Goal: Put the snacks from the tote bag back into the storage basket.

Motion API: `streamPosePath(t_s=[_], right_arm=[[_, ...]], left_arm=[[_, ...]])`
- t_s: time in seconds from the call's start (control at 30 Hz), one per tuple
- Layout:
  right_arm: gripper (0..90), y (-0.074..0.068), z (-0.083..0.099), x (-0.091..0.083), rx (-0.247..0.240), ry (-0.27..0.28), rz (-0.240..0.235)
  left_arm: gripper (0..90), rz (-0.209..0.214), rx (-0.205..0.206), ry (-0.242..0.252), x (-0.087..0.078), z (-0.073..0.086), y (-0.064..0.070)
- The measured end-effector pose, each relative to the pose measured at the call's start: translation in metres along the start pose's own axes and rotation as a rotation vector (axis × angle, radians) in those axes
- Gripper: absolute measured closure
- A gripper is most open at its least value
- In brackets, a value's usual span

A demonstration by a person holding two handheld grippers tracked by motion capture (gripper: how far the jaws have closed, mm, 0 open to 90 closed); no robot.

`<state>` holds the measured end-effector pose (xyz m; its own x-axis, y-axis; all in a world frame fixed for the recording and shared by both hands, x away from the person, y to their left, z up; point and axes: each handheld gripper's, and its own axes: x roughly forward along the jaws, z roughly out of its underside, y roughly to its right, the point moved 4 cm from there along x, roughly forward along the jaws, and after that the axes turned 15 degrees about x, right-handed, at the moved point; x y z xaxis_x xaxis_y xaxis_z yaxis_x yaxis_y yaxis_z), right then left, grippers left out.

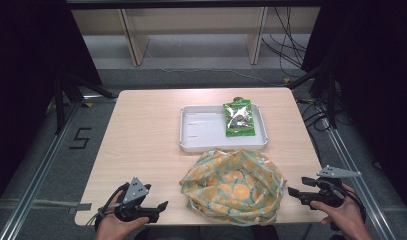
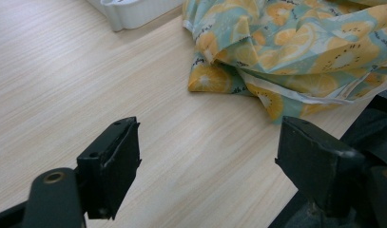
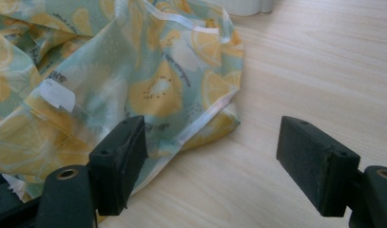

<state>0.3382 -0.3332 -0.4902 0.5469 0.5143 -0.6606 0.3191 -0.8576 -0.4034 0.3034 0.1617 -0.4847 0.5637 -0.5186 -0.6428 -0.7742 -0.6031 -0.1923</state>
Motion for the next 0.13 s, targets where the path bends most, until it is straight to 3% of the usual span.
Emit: streamPosePath(t_s=[0.03, 0.1, 0.13], right_arm=[[26.5, 0.0024, -0.0014, 0.0011, -0.030, 0.010, -0.002], [26.5, 0.0003, -0.0006, -0.0001, -0.007, -0.003, -0.009], [26.5, 0.0023, -0.0016, 0.0003, -0.033, 0.005, -0.004]], left_arm=[[21.7, -0.002, 0.011, 0.003, 0.0001, -0.0002, -0.0006], [21.7, -0.003, -0.014, 0.005, 0.0007, -0.0001, 0.0006], [21.7, 0.000, -0.013, 0.002, 0.0005, 0.0000, 0.0004]])
